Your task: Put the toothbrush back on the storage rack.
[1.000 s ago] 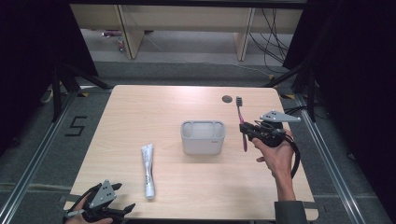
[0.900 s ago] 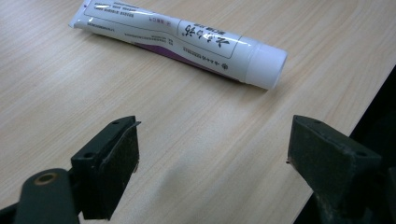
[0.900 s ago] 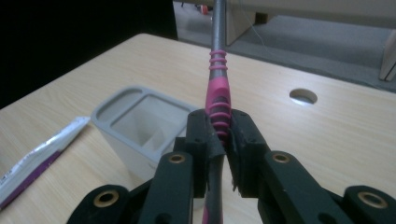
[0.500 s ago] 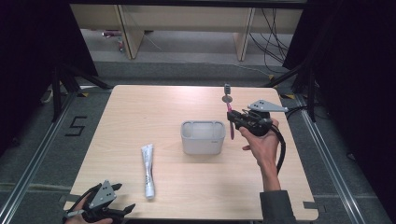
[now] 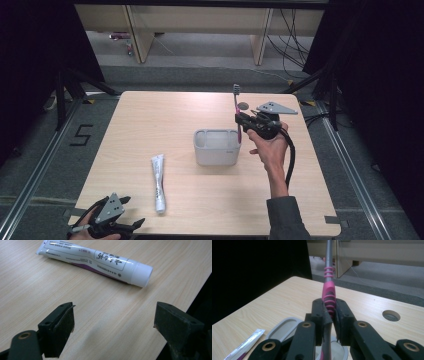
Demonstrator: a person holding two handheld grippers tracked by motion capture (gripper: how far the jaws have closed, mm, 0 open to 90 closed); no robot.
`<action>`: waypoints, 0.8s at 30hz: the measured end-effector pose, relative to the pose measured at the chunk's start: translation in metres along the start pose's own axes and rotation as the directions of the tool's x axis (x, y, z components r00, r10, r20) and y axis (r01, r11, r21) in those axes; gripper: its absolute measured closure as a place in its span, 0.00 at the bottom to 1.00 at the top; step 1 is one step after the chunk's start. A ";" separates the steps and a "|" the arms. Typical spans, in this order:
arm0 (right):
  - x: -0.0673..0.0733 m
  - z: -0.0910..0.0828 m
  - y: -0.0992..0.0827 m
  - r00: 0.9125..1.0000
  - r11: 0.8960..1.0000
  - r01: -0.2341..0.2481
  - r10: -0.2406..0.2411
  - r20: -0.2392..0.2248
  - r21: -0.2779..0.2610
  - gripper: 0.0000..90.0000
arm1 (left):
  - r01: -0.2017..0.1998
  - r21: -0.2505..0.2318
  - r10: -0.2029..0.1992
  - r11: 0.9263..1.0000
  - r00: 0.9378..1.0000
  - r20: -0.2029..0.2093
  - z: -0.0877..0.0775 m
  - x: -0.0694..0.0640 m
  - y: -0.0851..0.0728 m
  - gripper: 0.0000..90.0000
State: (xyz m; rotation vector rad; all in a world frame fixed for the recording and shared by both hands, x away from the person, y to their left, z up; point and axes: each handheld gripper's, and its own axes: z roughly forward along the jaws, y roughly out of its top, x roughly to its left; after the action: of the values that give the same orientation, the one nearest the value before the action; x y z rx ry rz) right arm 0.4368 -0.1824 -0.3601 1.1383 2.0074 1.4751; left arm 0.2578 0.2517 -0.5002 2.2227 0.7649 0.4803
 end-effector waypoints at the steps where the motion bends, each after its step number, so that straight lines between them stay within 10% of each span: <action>1: 0.000 0.001 0.000 1.000 1.000 -0.004 0.004 0.004 0.005 0.88 | 0.002 0.001 -0.002 1.000 1.000 0.000 0.000 0.000 0.000 0.18; 24: -0.004 0.030 -0.013 0.999 0.999 -0.015 0.013 0.041 0.028 0.88 | 0.000 0.008 0.000 1.000 1.000 -0.001 0.000 0.000 0.000 0.18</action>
State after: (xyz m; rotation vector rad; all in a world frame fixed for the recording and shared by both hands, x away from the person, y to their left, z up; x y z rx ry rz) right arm 0.4561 -0.1690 -0.3833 1.1870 2.0027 1.4224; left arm 0.2578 0.2520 -0.5003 2.2304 0.7687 0.4796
